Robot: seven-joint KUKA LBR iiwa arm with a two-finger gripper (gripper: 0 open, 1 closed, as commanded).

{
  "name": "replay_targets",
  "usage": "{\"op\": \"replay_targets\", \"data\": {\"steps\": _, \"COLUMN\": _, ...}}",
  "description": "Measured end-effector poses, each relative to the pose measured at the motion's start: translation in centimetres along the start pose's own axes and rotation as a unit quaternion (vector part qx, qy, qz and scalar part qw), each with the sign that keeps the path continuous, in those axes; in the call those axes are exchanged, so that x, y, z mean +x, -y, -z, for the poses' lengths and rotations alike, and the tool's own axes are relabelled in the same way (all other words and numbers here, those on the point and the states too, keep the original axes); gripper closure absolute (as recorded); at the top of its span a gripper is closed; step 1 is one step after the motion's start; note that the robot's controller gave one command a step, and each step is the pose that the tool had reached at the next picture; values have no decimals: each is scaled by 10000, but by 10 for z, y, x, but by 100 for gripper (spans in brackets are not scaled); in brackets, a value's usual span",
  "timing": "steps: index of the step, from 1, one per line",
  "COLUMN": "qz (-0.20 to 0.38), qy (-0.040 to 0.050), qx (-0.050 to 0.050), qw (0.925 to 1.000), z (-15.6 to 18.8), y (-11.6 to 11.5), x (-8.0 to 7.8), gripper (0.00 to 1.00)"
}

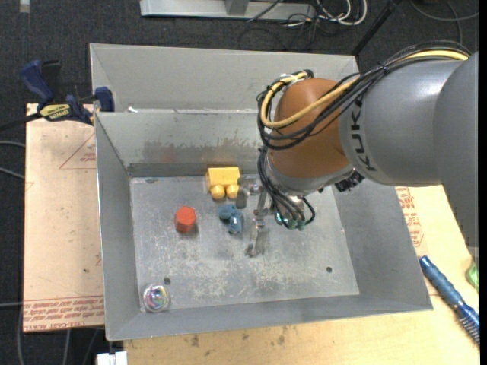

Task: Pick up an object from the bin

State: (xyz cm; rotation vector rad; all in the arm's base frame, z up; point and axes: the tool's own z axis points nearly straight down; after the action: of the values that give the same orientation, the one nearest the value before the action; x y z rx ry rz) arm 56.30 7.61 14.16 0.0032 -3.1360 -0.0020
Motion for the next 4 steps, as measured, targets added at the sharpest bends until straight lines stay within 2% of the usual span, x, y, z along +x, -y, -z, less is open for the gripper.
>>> {"op": "replay_targets", "data": {"steps": 1, "qz": -31, "qy": 0, "qx": -1, "qw": 10000, "z": -76, "y": -16, "x": -35, "gripper": 0}}
{"op": "replay_targets", "data": {"steps": 2, "qz": -47, "qy": 36, "qx": -6, "qw": 10000, "z": -71, "y": -15, "x": -37, "gripper": 100}}
{"op": "replay_targets", "data": {"steps": 3, "qz": -48, "qy": 24, "qx": -6, "qw": 10000, "z": -71, "y": -15, "x": -36, "gripper": 0}}
{"op": "replay_targets", "data": {"steps": 4, "qz": -52, "qy": 33, "qx": -7, "qw": 10000, "z": -71, "y": -15, "x": -36, "gripper": 100}}
